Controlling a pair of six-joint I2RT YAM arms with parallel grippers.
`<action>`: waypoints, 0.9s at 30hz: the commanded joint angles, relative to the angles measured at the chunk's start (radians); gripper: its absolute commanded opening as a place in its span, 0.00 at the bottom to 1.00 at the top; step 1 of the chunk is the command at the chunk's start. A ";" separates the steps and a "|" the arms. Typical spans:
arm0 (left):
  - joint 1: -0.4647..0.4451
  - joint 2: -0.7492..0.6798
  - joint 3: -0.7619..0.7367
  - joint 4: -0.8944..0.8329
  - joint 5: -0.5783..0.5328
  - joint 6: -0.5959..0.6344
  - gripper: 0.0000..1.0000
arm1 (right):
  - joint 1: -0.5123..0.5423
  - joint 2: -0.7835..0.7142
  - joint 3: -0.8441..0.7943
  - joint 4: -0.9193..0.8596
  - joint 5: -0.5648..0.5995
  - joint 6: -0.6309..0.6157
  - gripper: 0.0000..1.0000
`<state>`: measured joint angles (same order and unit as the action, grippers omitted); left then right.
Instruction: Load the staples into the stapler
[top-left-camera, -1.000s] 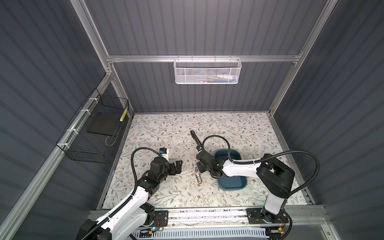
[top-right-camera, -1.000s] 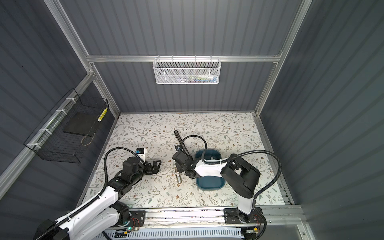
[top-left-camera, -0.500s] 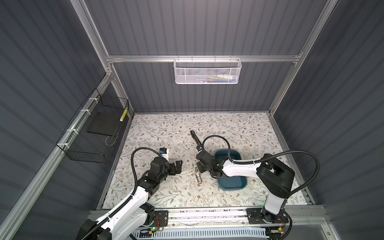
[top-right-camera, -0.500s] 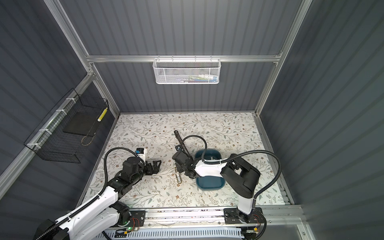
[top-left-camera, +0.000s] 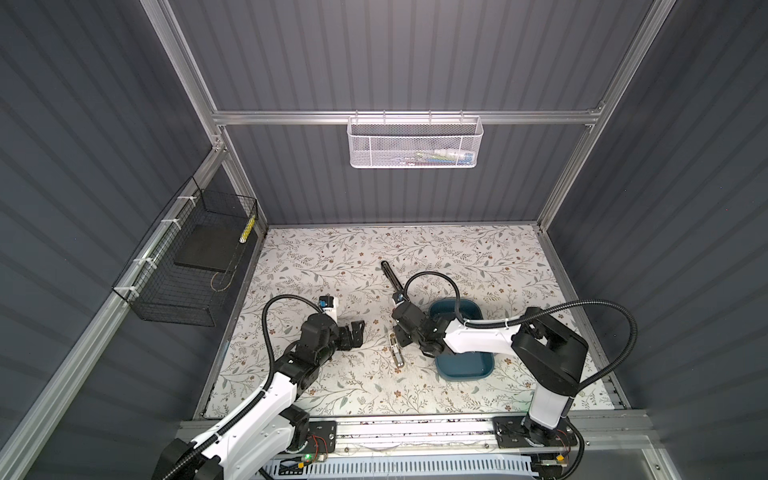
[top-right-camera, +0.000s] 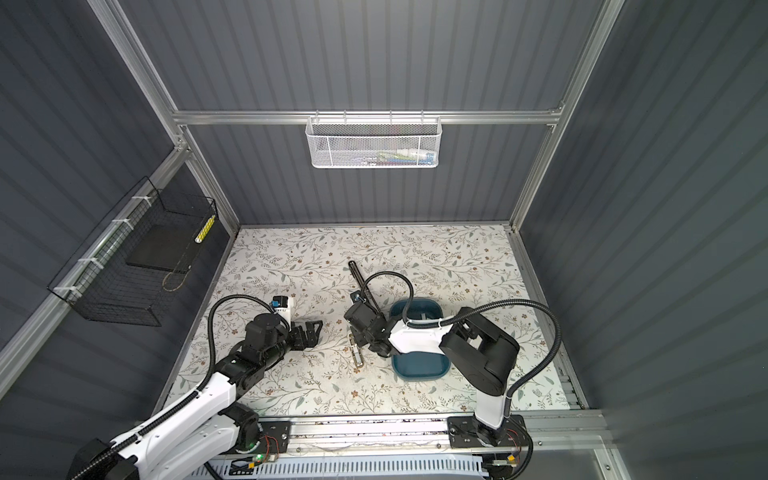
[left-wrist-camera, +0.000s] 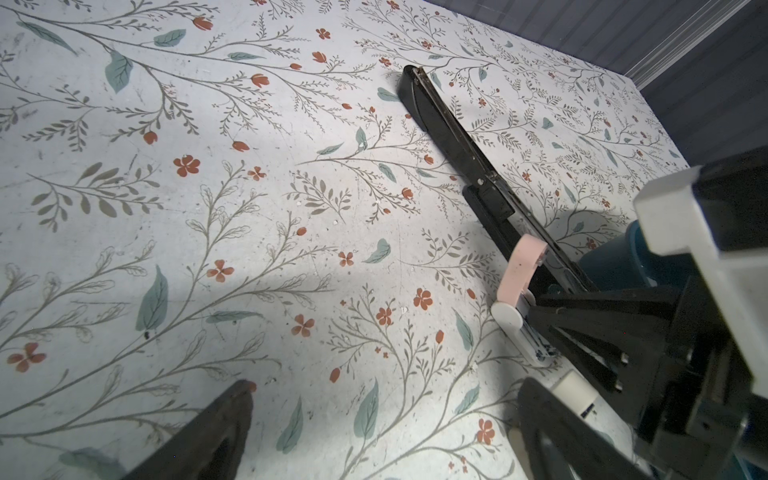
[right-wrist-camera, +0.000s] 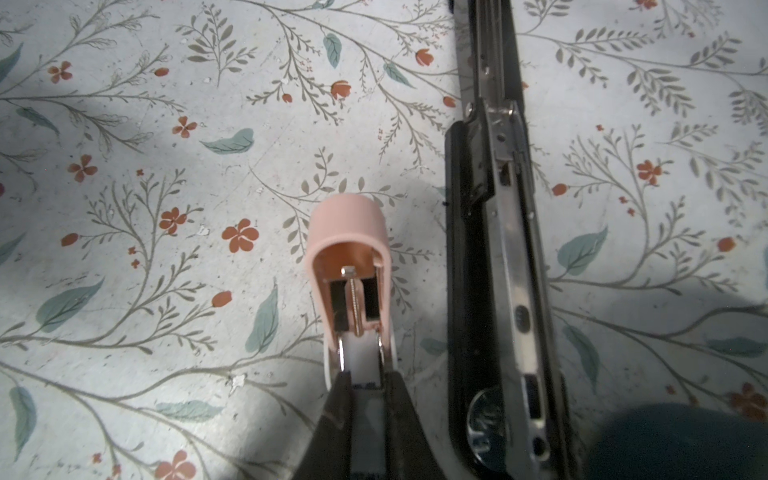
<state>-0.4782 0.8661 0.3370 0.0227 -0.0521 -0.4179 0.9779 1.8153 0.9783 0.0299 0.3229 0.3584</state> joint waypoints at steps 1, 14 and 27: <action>-0.005 -0.004 -0.009 0.010 0.003 0.011 1.00 | -0.001 0.021 0.020 -0.015 0.001 0.007 0.08; -0.004 -0.004 -0.010 0.010 0.003 0.009 1.00 | -0.001 0.019 0.019 -0.021 0.002 0.013 0.06; -0.005 -0.004 -0.010 0.010 0.004 0.010 1.00 | 0.000 -0.028 0.012 -0.028 0.014 -0.001 0.06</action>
<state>-0.4782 0.8661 0.3370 0.0227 -0.0521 -0.4179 0.9779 1.8053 0.9806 0.0254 0.3237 0.3580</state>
